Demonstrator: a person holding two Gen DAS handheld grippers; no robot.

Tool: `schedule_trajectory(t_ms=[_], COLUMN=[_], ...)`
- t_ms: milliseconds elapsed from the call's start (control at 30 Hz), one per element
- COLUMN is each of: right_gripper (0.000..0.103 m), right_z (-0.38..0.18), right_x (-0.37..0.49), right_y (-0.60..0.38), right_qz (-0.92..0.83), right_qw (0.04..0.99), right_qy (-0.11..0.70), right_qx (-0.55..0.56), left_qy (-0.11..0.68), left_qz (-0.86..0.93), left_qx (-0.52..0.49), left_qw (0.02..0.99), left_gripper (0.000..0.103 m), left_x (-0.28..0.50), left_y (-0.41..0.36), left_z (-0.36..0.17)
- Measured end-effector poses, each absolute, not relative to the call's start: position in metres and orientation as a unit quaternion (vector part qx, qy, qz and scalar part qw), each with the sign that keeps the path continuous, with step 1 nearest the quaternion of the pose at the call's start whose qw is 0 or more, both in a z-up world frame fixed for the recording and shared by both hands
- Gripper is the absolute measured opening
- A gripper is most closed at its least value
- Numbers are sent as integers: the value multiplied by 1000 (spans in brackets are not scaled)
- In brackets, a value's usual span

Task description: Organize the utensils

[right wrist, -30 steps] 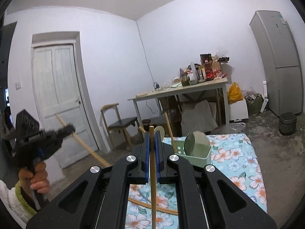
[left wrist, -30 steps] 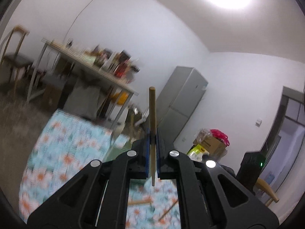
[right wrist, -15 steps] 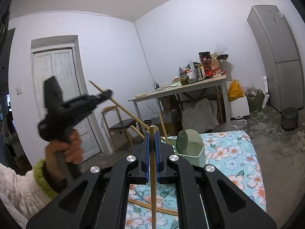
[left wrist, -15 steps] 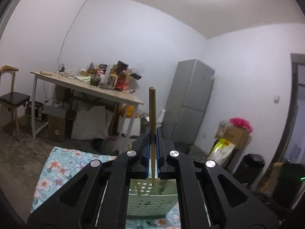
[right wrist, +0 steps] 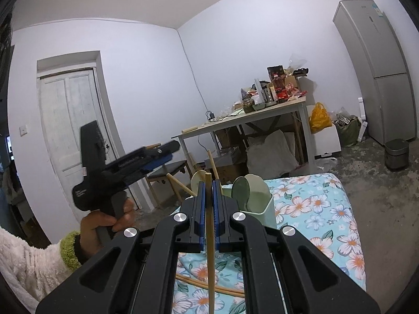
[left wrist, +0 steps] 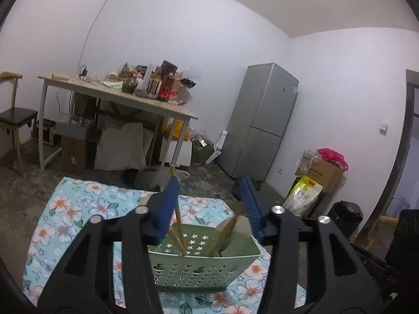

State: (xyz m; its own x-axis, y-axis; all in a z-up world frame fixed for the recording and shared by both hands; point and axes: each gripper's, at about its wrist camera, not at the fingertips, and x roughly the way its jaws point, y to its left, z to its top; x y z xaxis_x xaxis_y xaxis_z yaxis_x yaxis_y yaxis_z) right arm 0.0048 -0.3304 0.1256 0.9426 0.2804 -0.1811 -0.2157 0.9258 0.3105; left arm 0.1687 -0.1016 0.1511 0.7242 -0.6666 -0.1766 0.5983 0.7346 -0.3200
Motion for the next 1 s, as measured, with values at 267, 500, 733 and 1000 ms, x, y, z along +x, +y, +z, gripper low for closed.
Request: schedule_trajectory(t_ms=[267, 500, 733, 1000], right_gripper=[5, 5, 5, 5], right_z=[153, 200, 254, 262], right_x=[11, 33, 76, 133], right_y=[-322, -318, -314, -304], right_qz=[135, 165, 166, 126], right_qw=[979, 978, 981, 990], right_qy=[86, 43, -1, 5], right_qx=[125, 118, 99, 63], left_qy=[131, 176, 256, 298], left_qz=[-321, -295, -279, -272], left_qx=[-120, -119, -104, -109], left_qw=[930, 932, 920, 908], left_gripper=[81, 86, 88, 88], left_x=[131, 102, 76, 64], left_y=[-62, -21, 7, 32], left_z=[155, 119, 61, 26])
